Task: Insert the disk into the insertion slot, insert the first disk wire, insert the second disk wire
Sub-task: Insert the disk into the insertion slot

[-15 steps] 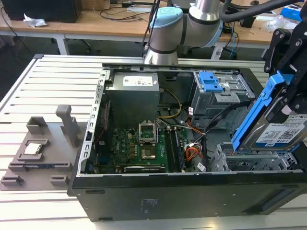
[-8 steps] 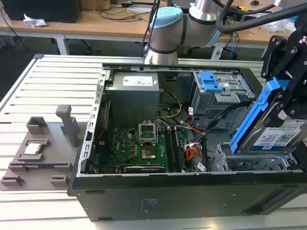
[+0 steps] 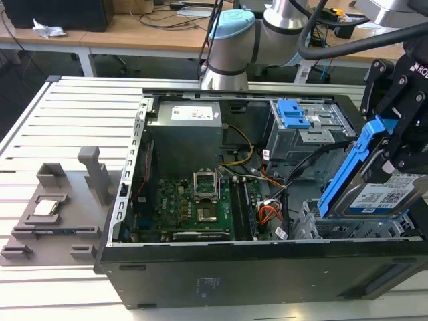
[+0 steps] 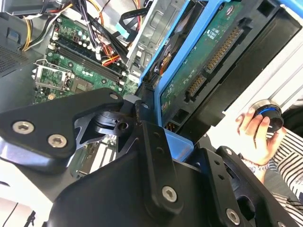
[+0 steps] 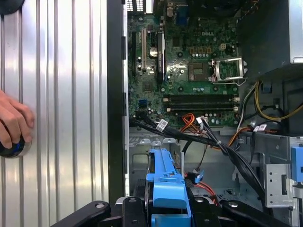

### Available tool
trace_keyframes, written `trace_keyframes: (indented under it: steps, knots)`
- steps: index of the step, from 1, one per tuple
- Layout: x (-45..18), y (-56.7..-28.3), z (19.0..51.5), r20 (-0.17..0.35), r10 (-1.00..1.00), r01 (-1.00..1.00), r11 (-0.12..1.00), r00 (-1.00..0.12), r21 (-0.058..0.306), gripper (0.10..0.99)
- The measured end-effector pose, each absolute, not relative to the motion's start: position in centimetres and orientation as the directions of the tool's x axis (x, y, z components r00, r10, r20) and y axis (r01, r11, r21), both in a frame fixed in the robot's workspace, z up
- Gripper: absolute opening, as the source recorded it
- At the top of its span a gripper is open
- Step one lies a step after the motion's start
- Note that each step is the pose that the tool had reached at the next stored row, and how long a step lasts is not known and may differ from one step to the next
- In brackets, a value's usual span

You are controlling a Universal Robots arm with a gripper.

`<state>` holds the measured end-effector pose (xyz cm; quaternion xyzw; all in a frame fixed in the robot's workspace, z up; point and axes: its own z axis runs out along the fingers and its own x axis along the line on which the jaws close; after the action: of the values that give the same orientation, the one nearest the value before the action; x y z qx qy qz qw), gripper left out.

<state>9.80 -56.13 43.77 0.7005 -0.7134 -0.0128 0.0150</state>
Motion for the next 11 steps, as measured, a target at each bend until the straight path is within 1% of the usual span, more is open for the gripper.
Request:
trace_keyframes:
  steps: [8, 11]
  knots:
    - [9.8, -56.09, 43.16, 0.003, -1.0, -0.999, 0.018, -0.018, 0.039, 0.369]
    - [9.79, -55.51, 43.16, 0.003, -1.0, -0.999, 0.018, -0.018, 0.039, 0.369]
